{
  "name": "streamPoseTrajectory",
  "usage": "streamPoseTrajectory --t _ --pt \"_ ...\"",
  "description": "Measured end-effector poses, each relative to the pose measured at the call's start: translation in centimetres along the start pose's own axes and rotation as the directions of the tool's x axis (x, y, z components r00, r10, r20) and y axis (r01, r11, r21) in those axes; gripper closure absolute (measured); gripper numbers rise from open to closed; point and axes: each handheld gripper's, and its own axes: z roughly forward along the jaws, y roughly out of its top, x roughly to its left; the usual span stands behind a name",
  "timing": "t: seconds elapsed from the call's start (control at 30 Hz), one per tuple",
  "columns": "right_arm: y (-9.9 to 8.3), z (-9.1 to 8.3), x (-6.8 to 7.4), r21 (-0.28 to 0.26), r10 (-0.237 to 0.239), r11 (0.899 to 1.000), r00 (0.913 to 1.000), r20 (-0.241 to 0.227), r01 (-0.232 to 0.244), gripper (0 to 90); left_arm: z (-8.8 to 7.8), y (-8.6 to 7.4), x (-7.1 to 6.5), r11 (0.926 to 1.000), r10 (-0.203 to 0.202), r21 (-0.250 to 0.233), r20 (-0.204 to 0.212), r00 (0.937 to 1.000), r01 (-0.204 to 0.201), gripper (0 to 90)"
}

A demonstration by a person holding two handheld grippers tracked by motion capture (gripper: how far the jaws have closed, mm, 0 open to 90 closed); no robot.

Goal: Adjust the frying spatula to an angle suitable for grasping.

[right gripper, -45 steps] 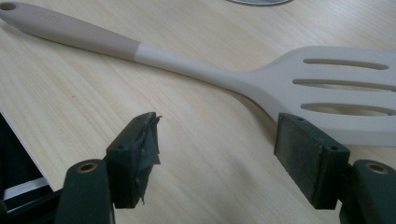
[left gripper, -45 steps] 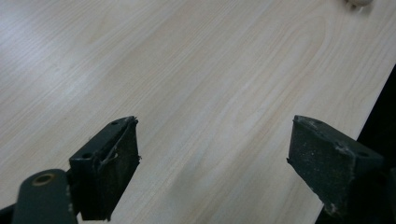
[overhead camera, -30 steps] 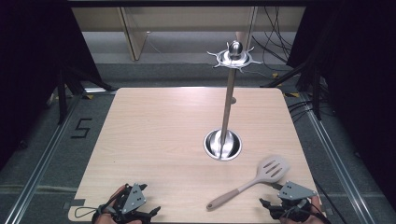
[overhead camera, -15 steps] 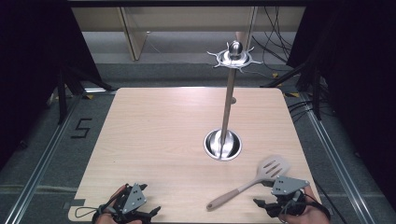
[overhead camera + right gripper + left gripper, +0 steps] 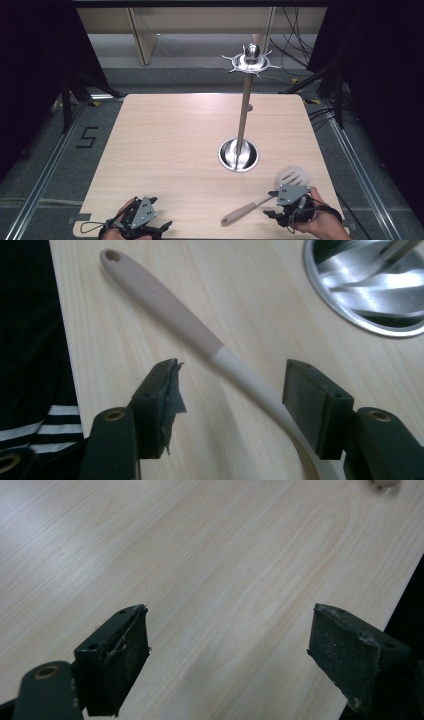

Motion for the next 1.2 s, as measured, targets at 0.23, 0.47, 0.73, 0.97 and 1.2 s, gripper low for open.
streamPoseTrajectory --t 0.23,0.47,0.73,0.97,1.2 --pt "1.0 1.7 -0.9 0.065 -0.053 0.996 0.9968 -0.060 0.057 42.7 0.0 0.0 0.1 1.0000 0.003 0.000 -0.001 1.0000 -0.003 15.4" --pt "1.6 2.9 -1.4 0.096 -0.076 0.992 0.9910 -0.111 0.087 46.6 0.0 0.0 0.1 1.0000 -0.001 -0.002 0.001 1.0000 0.001 15.4" --pt "2.2 4.0 -2.0 0.161 -0.090 0.980 0.9853 -0.145 0.113 49.7 0.1 0.0 0.0 0.9996 -0.013 -0.026 0.012 0.9998 0.013 15.4" --pt "2.5 5.0 -2.3 0.210 -0.095 0.968 0.9770 -0.191 0.135 51.9 0.1 0.0 0.0 0.9995 -0.016 -0.029 0.012 0.9998 0.016 15.4" --pt "2.9 5.4 -2.4 0.222 -0.097 0.964 0.9684 -0.230 0.149 56.3 0.1 -0.1 0.0 0.9992 -0.020 -0.035 0.021 0.9996 0.020 15.4"
